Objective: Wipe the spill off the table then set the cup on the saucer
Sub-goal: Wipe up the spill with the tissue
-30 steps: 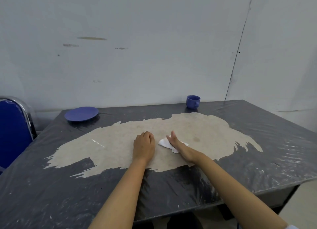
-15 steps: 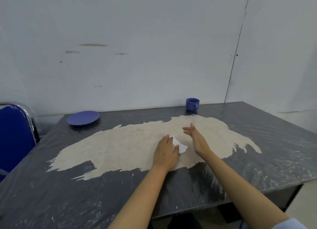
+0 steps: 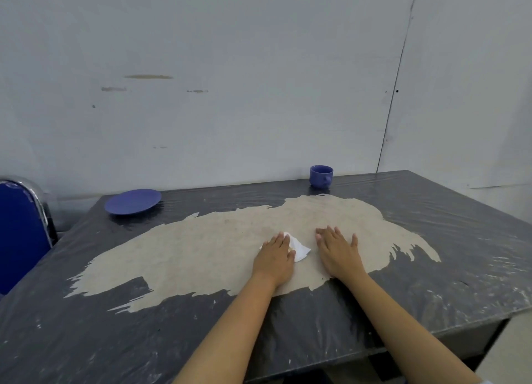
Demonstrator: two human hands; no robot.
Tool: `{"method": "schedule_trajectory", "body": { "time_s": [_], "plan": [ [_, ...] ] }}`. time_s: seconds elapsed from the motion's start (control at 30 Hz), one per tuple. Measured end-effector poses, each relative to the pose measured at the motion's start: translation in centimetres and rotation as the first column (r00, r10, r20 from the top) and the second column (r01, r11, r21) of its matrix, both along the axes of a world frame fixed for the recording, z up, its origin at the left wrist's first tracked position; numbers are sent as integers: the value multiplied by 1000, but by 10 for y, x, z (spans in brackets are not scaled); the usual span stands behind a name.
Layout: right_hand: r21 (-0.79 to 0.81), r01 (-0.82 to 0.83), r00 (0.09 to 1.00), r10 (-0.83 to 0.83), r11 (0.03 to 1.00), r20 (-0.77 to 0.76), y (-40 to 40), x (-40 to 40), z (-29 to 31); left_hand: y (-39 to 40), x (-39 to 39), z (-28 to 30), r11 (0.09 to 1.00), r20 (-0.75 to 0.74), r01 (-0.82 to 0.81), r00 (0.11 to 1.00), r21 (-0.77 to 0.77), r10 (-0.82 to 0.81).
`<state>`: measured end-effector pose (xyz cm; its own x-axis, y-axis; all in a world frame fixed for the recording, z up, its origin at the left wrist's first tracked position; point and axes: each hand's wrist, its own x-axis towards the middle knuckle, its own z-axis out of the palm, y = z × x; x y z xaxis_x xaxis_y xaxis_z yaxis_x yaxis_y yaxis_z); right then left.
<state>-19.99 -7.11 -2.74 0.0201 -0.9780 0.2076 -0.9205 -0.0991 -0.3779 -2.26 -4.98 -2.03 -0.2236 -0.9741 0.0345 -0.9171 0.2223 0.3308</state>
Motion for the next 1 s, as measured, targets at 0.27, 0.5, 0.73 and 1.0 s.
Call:
{"method": "schedule_trajectory", "body": {
  "time_s": [0.27, 0.5, 0.73, 1.0],
  "plan": [
    [11, 8, 999, -9, 1000, 38, 4, 1, 2, -16, -6, 15, 994, 96, 86, 991, 60, -92],
    [26, -1, 998, 3, 1000, -66, 7, 1, 5, -9, -3, 18, 984, 132, 165, 976, 65, -172],
    [33, 4, 999, -2, 999, -45, 8, 1, 5, 6, 6, 10, 983, 133, 181, 974, 39, -185],
    [24, 3, 999, -4, 1000, 44, 7, 1, 3, -10, 25, 15, 992, 149, 107, 982, 73, -117]
  ]
}}
